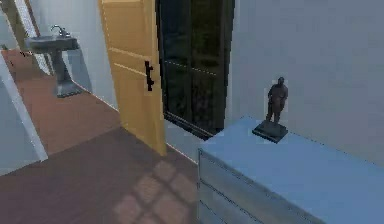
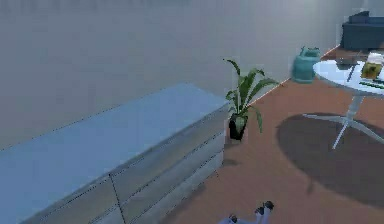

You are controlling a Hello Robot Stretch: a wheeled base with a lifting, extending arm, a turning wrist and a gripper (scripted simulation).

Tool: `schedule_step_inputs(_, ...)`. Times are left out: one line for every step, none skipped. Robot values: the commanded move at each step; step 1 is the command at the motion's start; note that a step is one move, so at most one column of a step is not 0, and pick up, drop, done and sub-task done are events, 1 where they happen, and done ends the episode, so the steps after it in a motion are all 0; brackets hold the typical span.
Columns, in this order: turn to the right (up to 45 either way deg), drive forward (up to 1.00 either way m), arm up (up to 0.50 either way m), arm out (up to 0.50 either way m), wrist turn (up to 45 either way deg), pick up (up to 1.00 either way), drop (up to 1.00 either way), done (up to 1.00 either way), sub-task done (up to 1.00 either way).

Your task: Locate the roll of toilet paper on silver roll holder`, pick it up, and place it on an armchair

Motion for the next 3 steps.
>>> schedule_step_inputs(-33.0,0.0,0.0,0.0,0.0,0.0,0.0,0.0,0.0)
schedule_step_inputs(0.0,0.8,0.0,0.0,0.0,0.0,0.0,0.0,0.0)
schedule_step_inputs(6.0,0.0,0.0,0.0,0.0,0.0,0.0,0.0,0.0)
